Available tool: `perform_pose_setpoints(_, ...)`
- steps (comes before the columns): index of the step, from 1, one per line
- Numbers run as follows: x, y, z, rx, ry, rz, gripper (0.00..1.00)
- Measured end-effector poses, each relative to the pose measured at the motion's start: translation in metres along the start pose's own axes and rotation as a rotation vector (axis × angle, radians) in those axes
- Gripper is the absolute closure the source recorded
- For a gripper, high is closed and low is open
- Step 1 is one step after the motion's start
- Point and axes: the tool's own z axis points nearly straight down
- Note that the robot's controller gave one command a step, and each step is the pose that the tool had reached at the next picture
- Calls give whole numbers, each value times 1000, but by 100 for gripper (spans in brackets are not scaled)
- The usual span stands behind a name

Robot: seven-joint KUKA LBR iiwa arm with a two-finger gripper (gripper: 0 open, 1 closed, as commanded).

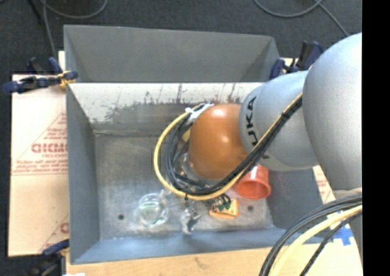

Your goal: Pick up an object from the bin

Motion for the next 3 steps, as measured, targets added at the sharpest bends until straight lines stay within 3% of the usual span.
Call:
perform_pose_setpoints(1, -2, 0, 0, 0, -11, 2, 0)
perform_pose_setpoints(2, -20, 82, -4, 18, -62, -422, 100)
perform_pose_setpoints(3, -20, 81, -4, 17, -61, -419, 100)
